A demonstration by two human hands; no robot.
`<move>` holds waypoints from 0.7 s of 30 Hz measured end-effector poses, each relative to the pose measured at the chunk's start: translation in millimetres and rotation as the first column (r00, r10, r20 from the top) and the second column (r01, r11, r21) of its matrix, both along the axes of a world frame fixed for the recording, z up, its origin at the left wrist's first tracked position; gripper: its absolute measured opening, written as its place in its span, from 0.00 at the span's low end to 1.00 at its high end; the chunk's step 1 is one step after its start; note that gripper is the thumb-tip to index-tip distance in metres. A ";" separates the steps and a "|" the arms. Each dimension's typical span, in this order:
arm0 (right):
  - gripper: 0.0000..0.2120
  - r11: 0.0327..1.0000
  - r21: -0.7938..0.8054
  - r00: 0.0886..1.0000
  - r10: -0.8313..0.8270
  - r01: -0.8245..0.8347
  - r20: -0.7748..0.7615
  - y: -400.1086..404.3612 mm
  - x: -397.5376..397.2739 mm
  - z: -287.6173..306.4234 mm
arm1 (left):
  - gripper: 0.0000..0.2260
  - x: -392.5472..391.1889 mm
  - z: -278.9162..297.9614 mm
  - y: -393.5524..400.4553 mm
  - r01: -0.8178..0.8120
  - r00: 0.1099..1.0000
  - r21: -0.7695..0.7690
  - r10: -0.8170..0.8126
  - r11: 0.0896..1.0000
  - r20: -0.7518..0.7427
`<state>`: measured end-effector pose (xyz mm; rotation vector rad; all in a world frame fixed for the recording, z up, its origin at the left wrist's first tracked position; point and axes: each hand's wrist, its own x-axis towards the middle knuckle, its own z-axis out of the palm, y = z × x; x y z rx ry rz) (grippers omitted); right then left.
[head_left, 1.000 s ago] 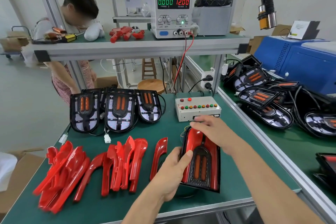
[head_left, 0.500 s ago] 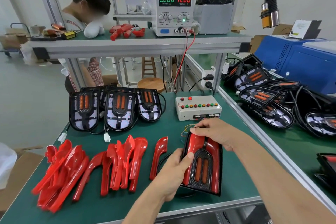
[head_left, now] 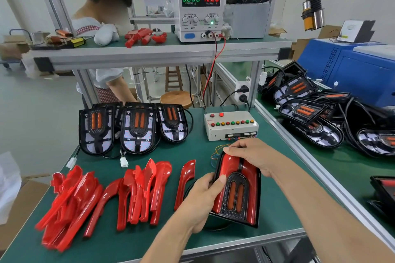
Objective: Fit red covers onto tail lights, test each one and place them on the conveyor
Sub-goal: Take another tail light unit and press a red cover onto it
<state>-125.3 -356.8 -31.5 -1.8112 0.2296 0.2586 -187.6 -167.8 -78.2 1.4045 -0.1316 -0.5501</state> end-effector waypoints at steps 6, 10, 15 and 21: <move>0.12 0.985 0.118 0.992 -0.121 0.126 -0.047 -16.1 0.9 1.7 | 0.22 0.7 -6.3 4.8 -0.140 0.989 -0.173 0.130 0.975 -0.067; 0.10 0.969 0.167 0.982 -0.168 0.180 -0.082 -19.5 -2.8 -6.3 | 0.24 -11.9 -19.8 -4.9 -0.272 0.961 -0.171 0.259 0.947 -0.098; 0.15 0.950 0.213 0.971 -0.209 0.230 -0.116 -17.2 -10.8 -9.0 | 0.19 -14.2 -24.7 -24.4 -0.534 0.841 -0.209 0.491 0.819 -0.227; 0.21 0.956 0.241 0.983 -0.147 0.169 -0.108 -19.0 -21.5 -6.1 | 0.04 -5.9 -18.4 -31.8 -0.631 0.776 -0.226 0.596 0.742 -0.208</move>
